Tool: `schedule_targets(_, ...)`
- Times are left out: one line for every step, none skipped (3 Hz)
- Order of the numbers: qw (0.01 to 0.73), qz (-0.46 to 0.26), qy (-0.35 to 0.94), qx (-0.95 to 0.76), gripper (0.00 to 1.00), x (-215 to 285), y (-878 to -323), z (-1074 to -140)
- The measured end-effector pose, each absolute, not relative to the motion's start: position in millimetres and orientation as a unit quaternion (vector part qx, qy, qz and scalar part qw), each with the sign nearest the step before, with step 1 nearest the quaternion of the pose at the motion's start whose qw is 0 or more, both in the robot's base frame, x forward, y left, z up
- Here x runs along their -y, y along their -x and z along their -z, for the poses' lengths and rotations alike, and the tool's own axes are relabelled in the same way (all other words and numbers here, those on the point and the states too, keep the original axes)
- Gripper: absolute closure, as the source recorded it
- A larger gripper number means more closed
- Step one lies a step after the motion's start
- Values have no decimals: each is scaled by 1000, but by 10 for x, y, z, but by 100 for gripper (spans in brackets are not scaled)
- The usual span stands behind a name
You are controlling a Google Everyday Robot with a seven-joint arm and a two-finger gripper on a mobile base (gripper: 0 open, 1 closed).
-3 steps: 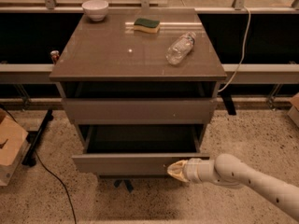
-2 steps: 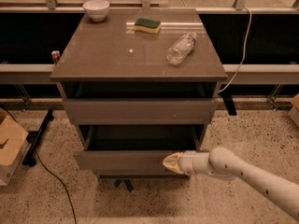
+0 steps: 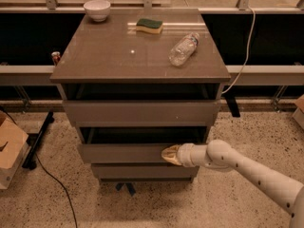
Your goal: Close middle drawer
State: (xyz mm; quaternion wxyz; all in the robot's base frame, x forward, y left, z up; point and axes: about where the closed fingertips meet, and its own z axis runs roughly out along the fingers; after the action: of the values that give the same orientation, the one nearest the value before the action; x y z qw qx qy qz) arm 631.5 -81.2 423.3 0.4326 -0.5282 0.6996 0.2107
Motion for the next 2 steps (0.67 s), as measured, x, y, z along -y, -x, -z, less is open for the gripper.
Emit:
schedule_targets(439, -211, 529, -695, 46, 760, -6414, -4278)
schedule_targets(438, -213, 529, -695, 23, 736, -6405, -4269)
